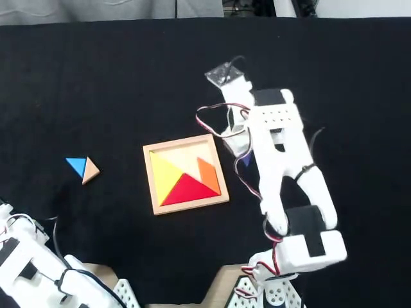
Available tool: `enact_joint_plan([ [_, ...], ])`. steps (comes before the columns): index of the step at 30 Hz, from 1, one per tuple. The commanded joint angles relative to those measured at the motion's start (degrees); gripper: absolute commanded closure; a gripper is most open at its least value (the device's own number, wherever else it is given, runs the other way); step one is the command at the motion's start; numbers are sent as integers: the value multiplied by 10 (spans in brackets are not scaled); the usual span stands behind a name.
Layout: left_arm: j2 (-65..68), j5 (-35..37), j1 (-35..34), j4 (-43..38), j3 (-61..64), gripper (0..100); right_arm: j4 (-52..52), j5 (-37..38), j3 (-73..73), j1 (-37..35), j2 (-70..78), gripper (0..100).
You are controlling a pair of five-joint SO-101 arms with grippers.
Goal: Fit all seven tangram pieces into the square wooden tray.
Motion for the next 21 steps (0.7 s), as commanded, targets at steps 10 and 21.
enact_joint_plan([
  [10, -9, -4, 7, 164, -57, 872, 45, 9, -101, -10, -50, 832],
  [21, -9, -4, 206, 237, -77, 873, 5, 165, -100, -109, -49, 832],
])
